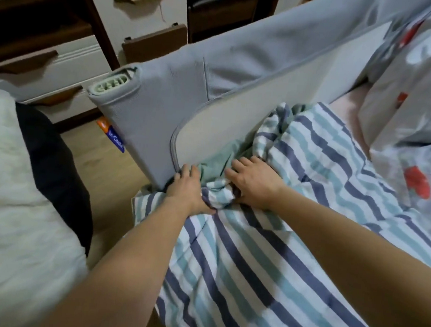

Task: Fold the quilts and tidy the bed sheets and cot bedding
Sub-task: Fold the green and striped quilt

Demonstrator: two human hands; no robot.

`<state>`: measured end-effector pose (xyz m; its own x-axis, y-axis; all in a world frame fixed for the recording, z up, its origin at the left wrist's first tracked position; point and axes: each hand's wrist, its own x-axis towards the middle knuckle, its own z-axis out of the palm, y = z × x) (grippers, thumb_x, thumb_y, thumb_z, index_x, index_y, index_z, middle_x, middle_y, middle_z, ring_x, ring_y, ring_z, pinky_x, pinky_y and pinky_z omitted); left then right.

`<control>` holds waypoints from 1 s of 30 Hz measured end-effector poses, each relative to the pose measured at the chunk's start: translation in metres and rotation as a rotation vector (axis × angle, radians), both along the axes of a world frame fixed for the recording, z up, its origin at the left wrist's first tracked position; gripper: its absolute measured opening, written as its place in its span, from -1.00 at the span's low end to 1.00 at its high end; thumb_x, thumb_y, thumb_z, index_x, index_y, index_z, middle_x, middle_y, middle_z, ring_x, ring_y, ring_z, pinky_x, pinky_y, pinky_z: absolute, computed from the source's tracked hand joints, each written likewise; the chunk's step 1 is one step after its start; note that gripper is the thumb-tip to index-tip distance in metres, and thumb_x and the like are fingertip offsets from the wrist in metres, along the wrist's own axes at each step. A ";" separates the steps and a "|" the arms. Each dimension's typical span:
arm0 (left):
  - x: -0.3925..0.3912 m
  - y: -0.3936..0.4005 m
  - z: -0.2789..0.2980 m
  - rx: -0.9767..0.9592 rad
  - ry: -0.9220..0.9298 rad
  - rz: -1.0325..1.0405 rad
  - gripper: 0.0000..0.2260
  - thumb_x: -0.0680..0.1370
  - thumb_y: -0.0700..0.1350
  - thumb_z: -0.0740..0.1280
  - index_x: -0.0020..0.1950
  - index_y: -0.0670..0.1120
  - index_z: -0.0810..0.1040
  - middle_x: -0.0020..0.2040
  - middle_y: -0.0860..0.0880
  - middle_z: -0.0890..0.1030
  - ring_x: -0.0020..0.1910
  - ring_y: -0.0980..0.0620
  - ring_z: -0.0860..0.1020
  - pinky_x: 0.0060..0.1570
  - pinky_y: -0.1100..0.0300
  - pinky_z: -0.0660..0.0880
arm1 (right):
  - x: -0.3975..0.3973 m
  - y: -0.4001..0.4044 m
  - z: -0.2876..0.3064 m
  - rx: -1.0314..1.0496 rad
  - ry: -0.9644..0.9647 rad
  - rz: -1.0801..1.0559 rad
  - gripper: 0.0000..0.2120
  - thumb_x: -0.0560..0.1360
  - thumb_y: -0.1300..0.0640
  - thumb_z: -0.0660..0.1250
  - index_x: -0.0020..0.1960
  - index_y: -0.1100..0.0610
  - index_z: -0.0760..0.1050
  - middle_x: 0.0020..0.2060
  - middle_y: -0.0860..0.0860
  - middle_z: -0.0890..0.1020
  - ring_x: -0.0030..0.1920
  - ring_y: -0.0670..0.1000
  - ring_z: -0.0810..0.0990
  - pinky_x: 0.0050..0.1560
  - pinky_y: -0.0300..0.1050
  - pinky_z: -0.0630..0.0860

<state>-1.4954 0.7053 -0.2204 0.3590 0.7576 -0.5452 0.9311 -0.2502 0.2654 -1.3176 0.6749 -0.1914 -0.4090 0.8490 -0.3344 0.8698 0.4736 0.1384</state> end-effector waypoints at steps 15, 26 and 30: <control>0.011 -0.004 0.036 -0.037 -0.055 -0.245 -0.94 0.52 -0.13 0.26 -0.07 -0.05 0.51 -0.13 -0.01 0.55 -0.14 -0.08 0.51 -0.19 0.19 0.40 | -0.006 0.046 0.001 -0.389 -0.365 0.084 0.15 0.16 -0.13 0.59 0.55 0.05 0.01 0.52 0.02 0.18 0.53 0.07 0.08 0.51 0.05 -0.09; -0.020 -0.054 0.244 0.395 0.086 -0.140 -0.80 0.53 -0.03 0.26 0.08 -0.10 0.53 0.09 -0.19 0.59 0.05 -0.21 0.54 -0.12 0.09 0.41 | -0.020 -0.032 0.214 0.300 0.068 -0.094 -0.74 0.48 0.19 0.29 0.17 0.08 0.53 0.08 0.12 0.57 0.17 0.17 0.45 0.23 0.04 0.30; -0.040 -0.056 0.287 0.446 0.151 0.008 -0.78 0.53 -0.03 0.29 0.11 -0.09 0.52 0.05 -0.12 0.59 0.01 -0.14 0.55 -0.07 0.08 0.51 | -0.041 -0.021 0.241 0.460 0.095 -0.129 -0.67 0.53 0.18 0.22 0.28 0.09 0.49 0.12 0.15 0.55 0.19 0.17 0.44 0.20 0.05 0.32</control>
<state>-1.5352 0.6491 0.0669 0.2942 0.9321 -0.2112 0.9533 -0.3020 -0.0047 -1.3587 0.6543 0.0495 -0.3013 0.9458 0.1209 0.9364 0.2696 0.2247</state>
